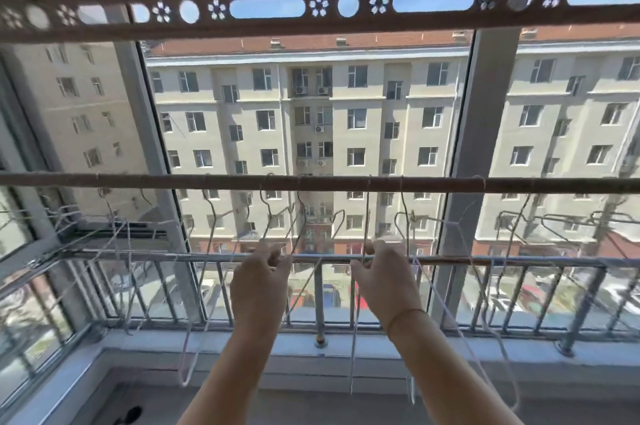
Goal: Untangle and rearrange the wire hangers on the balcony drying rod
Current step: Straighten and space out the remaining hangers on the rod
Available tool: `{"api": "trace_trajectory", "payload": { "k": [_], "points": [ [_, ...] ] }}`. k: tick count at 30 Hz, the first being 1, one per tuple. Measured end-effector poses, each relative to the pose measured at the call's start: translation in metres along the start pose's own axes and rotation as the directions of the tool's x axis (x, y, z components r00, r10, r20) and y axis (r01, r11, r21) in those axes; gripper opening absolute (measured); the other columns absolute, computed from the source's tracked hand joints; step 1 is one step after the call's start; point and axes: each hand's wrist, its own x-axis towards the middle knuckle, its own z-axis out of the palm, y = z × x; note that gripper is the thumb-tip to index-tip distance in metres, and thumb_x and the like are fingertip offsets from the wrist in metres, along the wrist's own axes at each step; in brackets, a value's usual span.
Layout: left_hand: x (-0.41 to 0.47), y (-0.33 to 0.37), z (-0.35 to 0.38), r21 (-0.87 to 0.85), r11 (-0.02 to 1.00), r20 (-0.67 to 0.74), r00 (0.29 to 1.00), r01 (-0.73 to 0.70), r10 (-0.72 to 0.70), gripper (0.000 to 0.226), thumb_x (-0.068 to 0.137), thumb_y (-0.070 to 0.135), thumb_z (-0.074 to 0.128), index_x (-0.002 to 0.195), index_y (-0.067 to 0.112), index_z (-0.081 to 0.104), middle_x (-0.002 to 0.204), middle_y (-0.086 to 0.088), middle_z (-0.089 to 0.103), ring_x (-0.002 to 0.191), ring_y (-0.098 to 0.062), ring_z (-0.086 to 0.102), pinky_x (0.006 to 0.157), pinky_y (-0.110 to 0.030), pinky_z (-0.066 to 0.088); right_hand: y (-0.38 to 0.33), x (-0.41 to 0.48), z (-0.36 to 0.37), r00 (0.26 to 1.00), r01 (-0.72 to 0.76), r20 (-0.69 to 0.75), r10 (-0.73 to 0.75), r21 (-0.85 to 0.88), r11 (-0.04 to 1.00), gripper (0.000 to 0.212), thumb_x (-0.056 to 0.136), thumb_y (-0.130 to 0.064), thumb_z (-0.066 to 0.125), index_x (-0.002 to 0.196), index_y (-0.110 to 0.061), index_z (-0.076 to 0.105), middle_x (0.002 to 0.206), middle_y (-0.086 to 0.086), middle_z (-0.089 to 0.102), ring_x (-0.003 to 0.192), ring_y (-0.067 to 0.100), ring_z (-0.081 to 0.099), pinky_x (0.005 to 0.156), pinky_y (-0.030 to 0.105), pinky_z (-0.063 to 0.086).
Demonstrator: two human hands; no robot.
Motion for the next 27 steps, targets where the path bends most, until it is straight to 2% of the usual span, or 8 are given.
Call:
{"api": "trace_trajectory", "payload": {
  "k": [2,5,10,16,18,22,23,27],
  "points": [
    [0.001,-0.001,0.001,0.034,0.999,0.043,0.999,0.005,-0.007,0.018,0.086,0.026,0.063,0.092,0.011,0.071,0.084,-0.008,0.073,0.077,-0.026,0.066,0.07,-0.032,0.052,-0.001,0.001,0.006,1.0,-0.003,0.022,0.003,0.001,1.0,0.025,0.085,-0.014,0.057,0.107,-0.003,0.057,0.091,0.013,0.068,0.086,0.028,0.065,0.076,0.035,0.053],
    [0.001,0.0,0.004,0.016,1.0,0.069,0.997,0.02,-0.021,0.016,0.086,0.026,0.063,0.088,0.014,0.073,0.077,-0.006,0.073,0.073,-0.024,0.067,0.07,-0.037,0.054,-0.004,0.005,0.012,0.998,0.031,0.057,-0.031,0.01,0.999,0.033,0.084,-0.011,0.057,0.116,-0.003,0.054,0.082,0.012,0.068,0.074,0.024,0.063,0.066,0.029,0.049],
    [0.002,-0.001,0.009,0.001,1.0,0.008,1.0,0.02,-0.02,0.014,0.086,0.022,0.063,0.085,0.014,0.075,0.07,-0.004,0.073,0.067,-0.02,0.066,0.063,-0.032,0.052,-0.009,0.011,0.019,0.994,0.031,0.107,-0.037,0.05,0.998,0.026,0.086,-0.012,0.054,0.112,-0.004,0.057,0.084,0.016,0.07,0.077,0.03,0.068,0.071,0.034,0.056],
    [-0.002,-0.004,0.002,-0.011,1.0,-0.084,0.996,0.006,-0.007,0.017,0.088,0.021,0.061,0.079,0.011,0.072,0.068,-0.006,0.071,0.064,-0.022,0.064,0.061,-0.032,0.05,-0.006,0.012,0.019,0.991,0.046,0.123,-0.053,0.058,0.997,0.032,0.087,-0.014,0.055,0.118,-0.006,0.054,0.09,0.012,0.068,0.073,0.024,0.067,0.067,0.03,0.054],
    [-0.002,-0.006,-0.007,-0.023,1.0,-0.121,0.993,-0.006,0.003,0.018,0.088,0.025,0.061,0.081,0.011,0.071,0.069,-0.006,0.071,0.061,-0.019,0.06,0.056,-0.028,0.043,-0.007,0.012,0.017,0.994,0.058,0.085,-0.062,0.048,0.997,0.035,0.087,-0.017,0.055,0.12,-0.005,0.051,0.089,0.01,0.066,0.078,0.025,0.064,0.068,0.029,0.047],
    [0.006,-0.023,-0.033,-0.051,0.998,-0.206,0.978,-0.038,0.027,0.019,0.087,0.027,0.062,0.097,0.013,0.071,0.081,-0.002,0.073,0.067,-0.011,0.059,0.059,-0.016,0.04,-0.025,0.006,0.015,0.987,0.153,-0.06,-0.149,0.076,0.985,0.042,0.085,-0.015,0.059,0.125,-0.004,0.048,0.101,0.01,0.06,0.097,0.025,0.057,0.08,0.024,0.039],
    [0.011,-0.029,-0.039,-0.046,0.998,-0.23,0.973,-0.042,0.03,0.019,0.087,0.026,0.063,0.098,0.013,0.071,0.083,-0.003,0.072,0.068,-0.011,0.059,0.06,-0.016,0.04,-0.034,0.003,0.016,0.982,0.178,-0.075,-0.172,0.084,0.98,0.042,0.084,-0.014,0.06,0.124,-0.005,0.05,0.099,0.008,0.059,0.097,0.025,0.057,0.079,0.022,0.039],
    [0.033,-0.055,-0.062,-0.013,1.0,-0.287,0.958,-0.029,0.024,0.025,0.086,0.024,0.063,0.106,0.009,0.066,0.092,-0.007,0.071,0.076,-0.014,0.061,0.07,-0.023,0.046,-0.072,-0.003,0.033,0.96,0.275,-0.075,-0.268,0.096,0.957,0.025,0.084,-0.016,0.063,0.109,-0.012,0.059,0.075,-0.005,0.058,0.071,0.013,0.057,0.056,0.014,0.034]
  ]
}}
